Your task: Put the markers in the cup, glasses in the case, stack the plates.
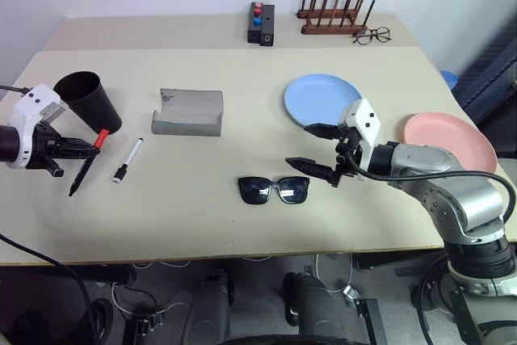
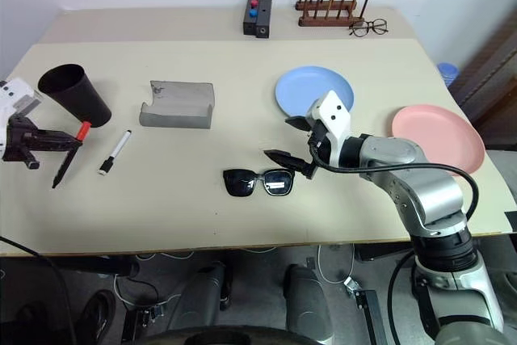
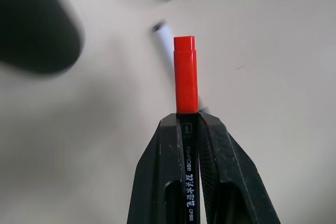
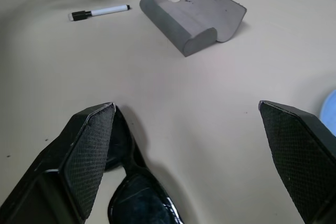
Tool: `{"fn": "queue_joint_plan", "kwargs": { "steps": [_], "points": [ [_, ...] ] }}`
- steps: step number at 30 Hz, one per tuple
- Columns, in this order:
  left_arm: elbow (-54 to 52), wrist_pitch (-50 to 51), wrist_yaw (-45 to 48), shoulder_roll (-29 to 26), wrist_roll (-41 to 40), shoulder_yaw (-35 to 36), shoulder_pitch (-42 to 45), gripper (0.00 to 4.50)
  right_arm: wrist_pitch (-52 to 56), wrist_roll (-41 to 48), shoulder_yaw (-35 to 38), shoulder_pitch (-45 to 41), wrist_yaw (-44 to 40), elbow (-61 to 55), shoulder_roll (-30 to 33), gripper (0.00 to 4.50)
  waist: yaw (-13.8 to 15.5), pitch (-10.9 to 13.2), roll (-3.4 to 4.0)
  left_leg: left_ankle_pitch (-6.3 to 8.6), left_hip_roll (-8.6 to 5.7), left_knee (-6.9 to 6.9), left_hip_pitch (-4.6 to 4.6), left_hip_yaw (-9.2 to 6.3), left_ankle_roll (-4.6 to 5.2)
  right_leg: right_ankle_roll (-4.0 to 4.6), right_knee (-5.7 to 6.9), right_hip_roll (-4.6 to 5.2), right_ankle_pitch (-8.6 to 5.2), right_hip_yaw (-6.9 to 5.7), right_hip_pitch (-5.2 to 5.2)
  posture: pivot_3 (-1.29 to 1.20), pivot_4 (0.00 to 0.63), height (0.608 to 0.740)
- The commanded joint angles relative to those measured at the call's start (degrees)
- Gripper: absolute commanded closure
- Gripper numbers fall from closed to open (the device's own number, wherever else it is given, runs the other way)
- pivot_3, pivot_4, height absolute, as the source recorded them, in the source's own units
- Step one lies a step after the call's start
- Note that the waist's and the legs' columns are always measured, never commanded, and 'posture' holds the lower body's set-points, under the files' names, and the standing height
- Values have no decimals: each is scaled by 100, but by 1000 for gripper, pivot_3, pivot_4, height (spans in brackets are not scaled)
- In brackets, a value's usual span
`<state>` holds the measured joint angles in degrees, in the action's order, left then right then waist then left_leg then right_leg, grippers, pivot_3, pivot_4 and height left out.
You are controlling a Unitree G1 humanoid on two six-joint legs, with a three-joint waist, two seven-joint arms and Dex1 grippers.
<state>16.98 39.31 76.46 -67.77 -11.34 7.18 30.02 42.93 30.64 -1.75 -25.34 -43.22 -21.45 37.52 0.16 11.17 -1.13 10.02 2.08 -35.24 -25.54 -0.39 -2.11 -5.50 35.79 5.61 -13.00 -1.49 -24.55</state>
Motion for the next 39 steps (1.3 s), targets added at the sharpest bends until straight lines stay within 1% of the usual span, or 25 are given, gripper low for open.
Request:
{"fn": "queue_joint_plan", "kwargs": {
  "steps": [1,3,5,6,7,10,13,16,20,24,28,33,39],
  "points": [
    [-274,-426,-463,213,-360,708,201,4452,-232,-52,50,-178,-88,32,-16,0,25,0,0,0,0,-1,1,0,0,0,3,0,0,-1,0,0,150,740],
    [-11,-509,-688,463,-544,818,597,4452,-255,-69,36,-212,-120,66,-22,0,58,0,-1,0,0,-8,3,0,0,0,10,0,0,-1,2,0,150,740],
    [178,-712,-1179,772,-676,1093,938,4452,-267,-72,43,-226,-156,90,-13,0,63,-1,-2,0,-1,-16,3,0,0,-2,14,-1,-1,-3,8,0,150,740],
    [210,-884,-1253,902,-793,1237,1045,4452,-295,-87,45,-226,-174,103,-8,0,53,-1,-3,0,-1,-21,2,0,0,-4,15,-1,-1,-2,10,0,150,740],
    [209,-921,-1222,959,-904,1297,1104,4452,-310,-91,53,-225,-191,116,0,0,47,-1,-3,0,-1,-24,2,1,0,-5,16,-1,0,-2,10,0,150,740],
    [428,-1494,-1323,1114,-912,1314,1259,4452,-323,-102,83,-227,-198,123,6,0,17,-1,-3,-1,-1,-23,5,2,1,-21,22,-1,6,-1,11,0,150,740],
    [951,-2205,-1673,1173,-626,1183,1489,4452,-317,-116,104,-208,-181,107,0,0,3,-1,-3,-1,-1,-22,12,2,1,-22,30,-3,6,-2,10,0,150,740],
    [1842,-3020,-2094,1307,-456,1151,2063,4452,-296,-109,132,-157,-164,66,16,0,22,-2,-4,-1,0,-24,11,2,1,-22,32,-3,6,-1,10,0,150,740],
    [3059,-3893,-2182,1414,-326,1066,2799,4452,-291,-120,141,-129,-146,47,26,0,58,-2,-5,-1,-2,-36,3,2,1,-27,29,-4,8,-2,12,0,150,740],
    [3870,-4618,-2262,1580,-309,1093,3228,4452,-267,-100,152,-108,-127,10,22,0,57,-2,-5,-1,-2,-39,4,2,1,-27,29,-3,8,-3,15,0,150,740],
    [4355,-4940,-2336,1652,-348,1172,3355,4452,-242,-97,180,-63,-87,-48,50,0,34,-2,-5,-1,-2,-39,4,2,1,-29,30,-4,10,-2,15,0,150,740],
    [4687,-5118,-2482,1631,-557,1461,3279,4452,-226,-87,235,8,-46,-114,98,0,17,-2,-5,-1,-1,-37,4,2,1,-30,32,-4,10,-3,14,0,150,740],
    [4683,-5153,-2499,1577,-669,1677,3127,4452,-229,-84,245,21,-17,-107,124,0,40,-2,-5,-1,-1,-38,4,2,1,-30,31,-4,10,-3,14,0,150,740]
  ]
}}
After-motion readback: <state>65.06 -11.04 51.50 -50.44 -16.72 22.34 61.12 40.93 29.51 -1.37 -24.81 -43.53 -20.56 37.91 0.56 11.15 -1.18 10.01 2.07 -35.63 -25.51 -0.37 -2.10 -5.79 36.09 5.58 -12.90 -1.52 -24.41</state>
